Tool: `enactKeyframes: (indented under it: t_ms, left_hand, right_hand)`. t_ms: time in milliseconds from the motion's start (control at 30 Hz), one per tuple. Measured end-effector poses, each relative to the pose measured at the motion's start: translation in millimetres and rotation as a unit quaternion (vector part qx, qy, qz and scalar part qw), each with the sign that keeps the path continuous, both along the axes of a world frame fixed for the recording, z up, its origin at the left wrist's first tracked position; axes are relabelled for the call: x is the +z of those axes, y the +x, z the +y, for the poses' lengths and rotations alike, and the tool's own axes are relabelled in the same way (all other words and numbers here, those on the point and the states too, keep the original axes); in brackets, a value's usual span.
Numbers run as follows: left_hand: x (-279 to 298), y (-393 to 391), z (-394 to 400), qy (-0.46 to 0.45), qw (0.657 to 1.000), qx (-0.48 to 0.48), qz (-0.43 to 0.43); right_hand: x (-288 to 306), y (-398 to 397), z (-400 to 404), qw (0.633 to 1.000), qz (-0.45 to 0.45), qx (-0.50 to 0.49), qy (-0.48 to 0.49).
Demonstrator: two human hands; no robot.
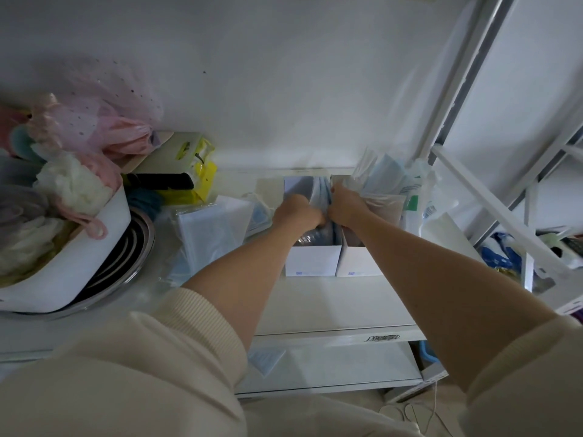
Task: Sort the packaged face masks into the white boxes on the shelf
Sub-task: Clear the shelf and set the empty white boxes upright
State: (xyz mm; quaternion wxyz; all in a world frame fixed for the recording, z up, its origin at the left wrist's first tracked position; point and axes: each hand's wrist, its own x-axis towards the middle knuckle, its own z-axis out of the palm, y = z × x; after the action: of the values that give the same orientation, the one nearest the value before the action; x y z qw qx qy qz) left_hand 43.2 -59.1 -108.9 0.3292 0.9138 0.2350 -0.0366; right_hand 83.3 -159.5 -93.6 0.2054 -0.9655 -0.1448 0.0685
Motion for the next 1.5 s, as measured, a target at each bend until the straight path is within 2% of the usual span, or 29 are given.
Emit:
enactKeyframes:
  t_ms: [100,200,267,400,500,600,633,700,800,833,900,1000,1067,1267,1333,1400,1433,1500]
  left_hand:
    - [10.6,0.3,8.6,-0.012,0.999,0.012,-0.048]
    - [22.9,-1.0,20.6,-0.031,0.994,0.038,-0.094]
    - [29.1,-3.5,30.7,-0.093,0.985,0.07,-0.129]
    - [41.9,-12.3,50.5,-0.235,0.946,0.138,-0.174]
    - [50.6,-22.1,73.9,-0.347,0.909,0.136,-0.187]
    - [49.5,-36.8,96.8,-0.435,0.876,0.11,-0.177]
    - [47.3,-42.4,104.2,-0.456,0.867,0.107,-0.17]
    - [43.1,-54.3,119.2,-0.486,0.855,0.11,-0.147]
    - [38.3,-68.6,144.4,-0.52,0.835,0.125,-0.127]
    - [36.7,-70.2,152.2,-0.504,0.844,0.132,-0.128]
    - [33.4,-71.9,163.7,-0.429,0.881,0.151,-0.128]
    - [26.0,-77.0,173.9,-0.314,0.93,0.164,-0.097]
    - [17.1,-82.1,179.3,-0.263,0.949,0.163,-0.065]
    - [-13.7,-83.9,186.0,-0.137,0.978,0.151,-0.036]
    - [-16.9,-80.2,183.9,-0.083,0.988,0.131,-0.005]
    - [-16.9,-75.8,179.2,0.011,0.993,0.116,0.014]
    - [-14.8,-72.8,175.8,0.043,0.993,0.114,0.002]
    - [-7.5,-65.2,165.8,0.035,0.992,0.107,-0.065]
  right_hand:
    - [2.6,-1.2,6.1,1.0,0.015,-0.009,-0.013]
    - [12.3,-3.0,16.8,0.999,-0.024,-0.028,0.001]
    - [21.6,-2.1,25.0,0.996,-0.03,-0.061,0.057]
    - [35.9,0.5,44.1,0.977,0.044,-0.1,0.185]
    - [47.0,-3.8,55.5,0.929,0.137,-0.133,0.318]
    - [50.1,-7.2,67.6,0.843,0.263,-0.119,0.454]
    - [48.6,-9.4,73.6,0.819,0.28,-0.108,0.489]
    - [47.4,-16.4,90.3,0.81,0.262,-0.101,0.515]
    - [45.5,-27.7,118.8,0.823,0.228,-0.086,0.512]
    - [43.8,-31.7,127.9,0.828,0.233,-0.075,0.505]
    - [39.4,-39.0,144.8,0.853,0.235,-0.07,0.46]
    - [32.8,-47.2,164.8,0.936,0.19,-0.063,0.29]
    - [30.2,-52.2,170.0,0.964,0.179,-0.039,0.192]
    - [16.8,-54.8,169.4,0.947,0.257,-0.058,0.185]
    - [14.0,-51.2,167.6,0.953,0.231,-0.054,0.187]
    - [12.9,-44.4,163.0,0.967,0.18,-0.03,0.179]
    - [14.4,-41.4,160.0,0.97,0.16,-0.026,0.181]
    - [18.5,-37.1,151.5,0.965,0.145,-0.022,0.215]
